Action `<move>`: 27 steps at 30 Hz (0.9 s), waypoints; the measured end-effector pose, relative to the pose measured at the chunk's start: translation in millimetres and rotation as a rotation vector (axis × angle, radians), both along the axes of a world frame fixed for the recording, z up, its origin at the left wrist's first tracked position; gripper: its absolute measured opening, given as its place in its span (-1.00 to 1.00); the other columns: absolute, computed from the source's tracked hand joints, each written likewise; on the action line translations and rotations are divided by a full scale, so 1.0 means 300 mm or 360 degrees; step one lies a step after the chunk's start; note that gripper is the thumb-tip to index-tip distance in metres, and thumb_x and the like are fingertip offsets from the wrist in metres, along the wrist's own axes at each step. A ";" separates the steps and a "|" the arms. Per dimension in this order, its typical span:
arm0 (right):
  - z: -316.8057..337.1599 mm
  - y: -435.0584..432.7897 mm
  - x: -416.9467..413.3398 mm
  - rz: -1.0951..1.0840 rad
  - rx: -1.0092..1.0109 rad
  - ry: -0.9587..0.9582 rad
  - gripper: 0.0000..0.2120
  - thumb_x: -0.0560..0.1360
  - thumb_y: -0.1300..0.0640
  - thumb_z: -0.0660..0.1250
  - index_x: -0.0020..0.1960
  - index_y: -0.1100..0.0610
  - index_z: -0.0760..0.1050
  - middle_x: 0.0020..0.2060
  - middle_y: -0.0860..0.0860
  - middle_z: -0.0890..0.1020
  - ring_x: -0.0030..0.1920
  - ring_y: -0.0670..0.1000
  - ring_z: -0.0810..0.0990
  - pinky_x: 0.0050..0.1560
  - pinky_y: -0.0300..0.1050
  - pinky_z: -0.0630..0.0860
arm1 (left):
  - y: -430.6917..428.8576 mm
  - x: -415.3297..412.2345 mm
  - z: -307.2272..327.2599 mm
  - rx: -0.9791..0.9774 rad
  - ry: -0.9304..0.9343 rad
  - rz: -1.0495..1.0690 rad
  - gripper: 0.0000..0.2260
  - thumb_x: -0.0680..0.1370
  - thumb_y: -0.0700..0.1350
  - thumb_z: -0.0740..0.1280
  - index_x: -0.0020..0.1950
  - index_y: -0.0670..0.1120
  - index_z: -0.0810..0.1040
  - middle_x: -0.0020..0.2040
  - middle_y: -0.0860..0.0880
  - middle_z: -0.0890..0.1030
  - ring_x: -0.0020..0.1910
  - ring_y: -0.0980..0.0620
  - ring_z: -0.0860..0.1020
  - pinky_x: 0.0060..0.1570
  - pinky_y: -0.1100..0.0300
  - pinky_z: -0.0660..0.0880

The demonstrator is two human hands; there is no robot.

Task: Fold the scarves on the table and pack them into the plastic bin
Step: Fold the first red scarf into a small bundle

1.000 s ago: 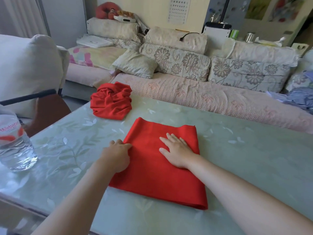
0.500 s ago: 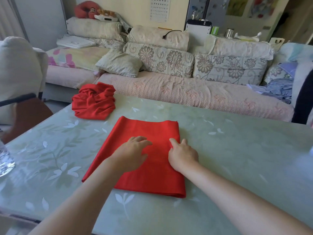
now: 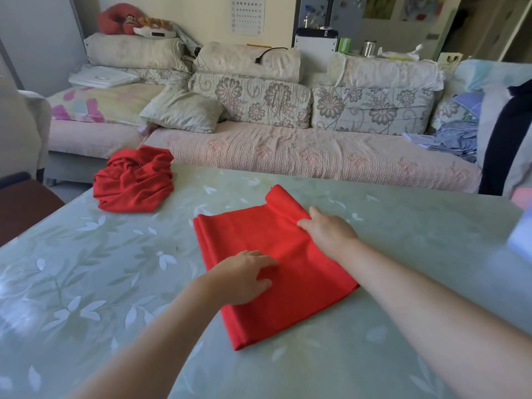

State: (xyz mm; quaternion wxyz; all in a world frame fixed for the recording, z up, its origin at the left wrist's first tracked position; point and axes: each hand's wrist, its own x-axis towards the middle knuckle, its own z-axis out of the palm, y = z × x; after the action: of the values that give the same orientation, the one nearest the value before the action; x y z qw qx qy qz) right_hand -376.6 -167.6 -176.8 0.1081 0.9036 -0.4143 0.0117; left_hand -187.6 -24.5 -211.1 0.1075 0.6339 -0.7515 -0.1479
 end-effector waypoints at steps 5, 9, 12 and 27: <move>-0.033 -0.025 -0.037 -0.0061 -0.0220 0.0134 -0.55 0.53 0.27 0.21 0.41 0.19 0.32 0.50 0.15 0.23 0.32 0.17 0.43 0.26 0.09 0.39 | -0.038 -0.091 0.016 -0.0026 -0.0025 -0.0155 -0.59 0.57 -0.16 0.23 0.41 0.08 0.45 0.37 0.06 0.45 0.36 0.03 0.37 0.40 0.19 0.25; -0.089 0.121 -0.010 -0.0048 0.0280 -0.0061 -0.44 0.62 -0.02 0.18 0.56 0.10 0.17 0.59 0.09 0.10 0.53 0.14 0.18 0.47 0.14 0.19 | -0.051 -0.025 0.045 0.0081 -0.0201 -0.0103 -0.39 0.45 -0.34 0.14 0.42 0.14 0.40 0.38 0.07 0.41 0.38 -0.01 0.36 0.34 0.05 0.35; -0.130 0.242 -0.017 -0.0006 0.0616 -0.0171 -0.41 0.64 -0.15 0.07 0.61 -0.03 0.04 0.62 0.05 0.00 0.60 0.07 -0.03 0.55 0.20 -0.03 | -0.028 0.025 0.048 0.0217 -0.0380 -0.0087 -0.33 0.44 -0.36 0.22 0.44 0.20 0.28 0.43 0.10 0.27 0.41 0.00 0.27 0.33 0.03 0.38; -0.100 0.112 -0.239 0.0012 0.0514 0.0228 -0.19 0.54 -0.43 -0.11 0.64 0.00 -0.13 0.62 -0.05 -0.11 0.60 -0.06 -0.13 0.58 0.02 -0.13 | 0.049 -0.008 0.038 -0.0341 -0.0015 -0.0108 -0.80 0.30 -0.20 0.30 -0.15 0.03 0.59 -0.23 0.19 0.45 -0.24 0.18 0.42 -0.22 0.29 0.36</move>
State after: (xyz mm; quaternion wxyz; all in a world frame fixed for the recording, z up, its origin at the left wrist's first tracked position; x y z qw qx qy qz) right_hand -448.4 -134.1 -206.8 -0.0093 0.9093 -0.3986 -0.1192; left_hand -190.0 -9.8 -199.8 0.1660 0.5936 -0.7846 -0.0671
